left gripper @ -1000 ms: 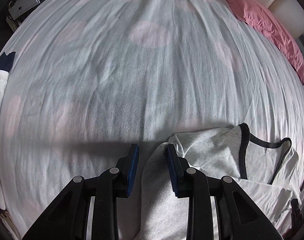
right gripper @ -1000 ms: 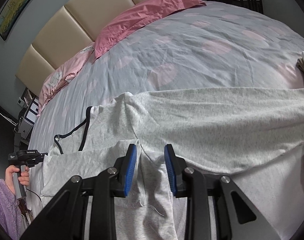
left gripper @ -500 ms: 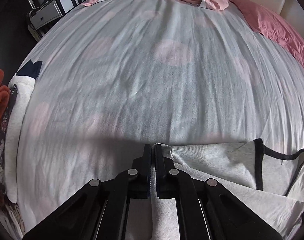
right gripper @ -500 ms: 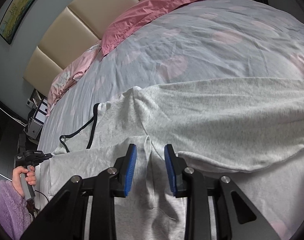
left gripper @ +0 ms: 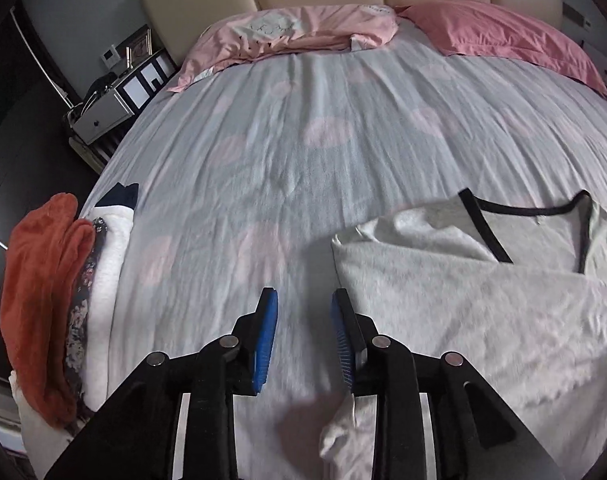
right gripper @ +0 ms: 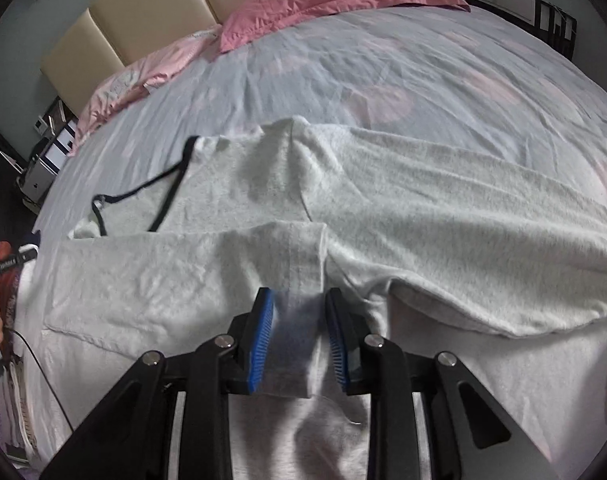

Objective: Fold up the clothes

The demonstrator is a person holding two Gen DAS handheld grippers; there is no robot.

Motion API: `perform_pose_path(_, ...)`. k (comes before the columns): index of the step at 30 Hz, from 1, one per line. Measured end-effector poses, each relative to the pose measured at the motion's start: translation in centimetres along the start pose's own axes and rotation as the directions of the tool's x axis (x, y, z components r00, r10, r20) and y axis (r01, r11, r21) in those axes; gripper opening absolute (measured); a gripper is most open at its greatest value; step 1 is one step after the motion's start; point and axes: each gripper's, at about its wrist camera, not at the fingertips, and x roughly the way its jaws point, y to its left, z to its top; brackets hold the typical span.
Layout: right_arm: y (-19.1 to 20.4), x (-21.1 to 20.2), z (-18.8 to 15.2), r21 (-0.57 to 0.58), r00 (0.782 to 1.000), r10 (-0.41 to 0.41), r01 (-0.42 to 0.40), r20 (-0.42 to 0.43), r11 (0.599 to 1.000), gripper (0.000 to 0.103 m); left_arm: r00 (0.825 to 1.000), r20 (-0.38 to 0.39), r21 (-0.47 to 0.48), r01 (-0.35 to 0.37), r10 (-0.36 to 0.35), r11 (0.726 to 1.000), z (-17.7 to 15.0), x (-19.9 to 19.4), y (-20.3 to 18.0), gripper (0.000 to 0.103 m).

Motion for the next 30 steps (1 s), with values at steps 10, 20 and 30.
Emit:
perform_pose_path(10, -1.2, -5.5, -1.8, 0.080, 0.987, -0.052, 0.040, 0.155, 0.996, 0.026, 1.000, 0.024, -0.155, 0.007, -0.004, 0.988, -10.6, -5.7, 2.0, 0.030)
perform_pose_path(20, -5.9, -13.5, -5.2, 0.301, 0.967, -0.070, -0.007, 0.244, 0.954, 0.028, 0.996, 0.090, -0.245, 0.033, -0.011, 0.969, -12.6, -6.9, 2.6, 0.030)
perform_pose_path(30, -17.0, -20.8, -4.8, 0.299, 0.974, -0.204, 0.167, 0.099, 0.940, 0.028, 0.994, 0.087, -0.284, 0.085, -0.063, 0.955, -11.2, -4.5, 5.6, 0.030)
